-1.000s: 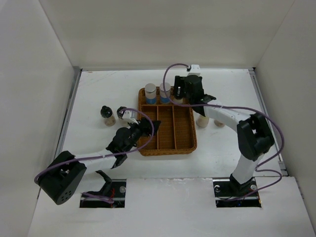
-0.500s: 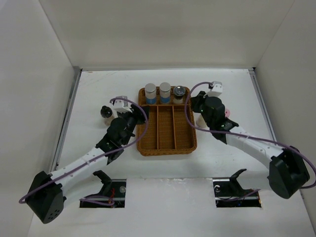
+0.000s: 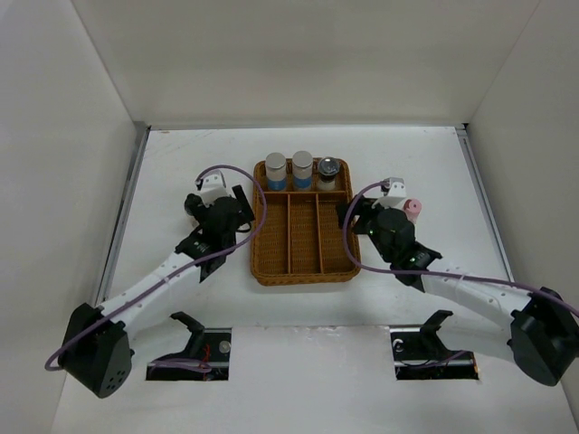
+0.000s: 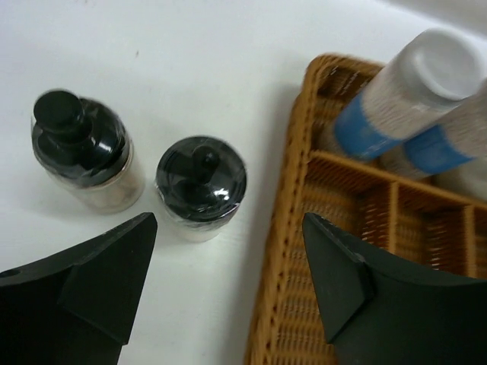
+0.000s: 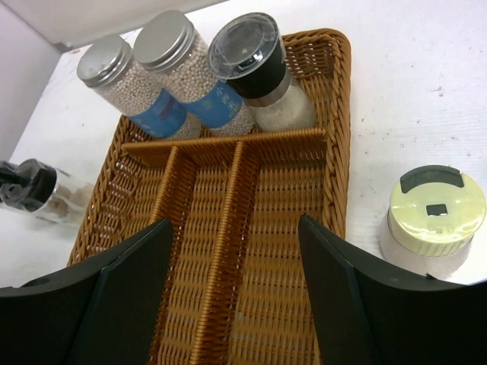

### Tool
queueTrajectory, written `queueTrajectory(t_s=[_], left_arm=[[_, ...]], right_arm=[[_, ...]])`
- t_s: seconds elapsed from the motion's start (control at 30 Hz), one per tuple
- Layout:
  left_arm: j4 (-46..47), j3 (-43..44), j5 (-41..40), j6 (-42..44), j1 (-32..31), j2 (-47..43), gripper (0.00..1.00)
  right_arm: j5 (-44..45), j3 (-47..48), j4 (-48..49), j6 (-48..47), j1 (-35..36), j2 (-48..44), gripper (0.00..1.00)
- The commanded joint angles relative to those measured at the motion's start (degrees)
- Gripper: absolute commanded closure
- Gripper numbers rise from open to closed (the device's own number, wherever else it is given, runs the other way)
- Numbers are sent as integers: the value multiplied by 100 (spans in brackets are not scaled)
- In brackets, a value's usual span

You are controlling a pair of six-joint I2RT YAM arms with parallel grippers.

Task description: Organize the condiment bottles

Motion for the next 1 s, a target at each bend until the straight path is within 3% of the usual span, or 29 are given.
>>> queueTrajectory(t_s=[0.0, 0.53, 0.97], left_arm=[[-154, 284, -199, 54, 54, 315, 22], [672, 539, -278, 370, 528, 1590, 21], [1130, 539, -182, 528, 608, 1836, 34]], right_arm=[[26, -9, 556, 69, 61, 39, 25], [-115, 18, 662, 25, 176, 259, 22], [-185, 97, 662, -54, 255, 417, 23]])
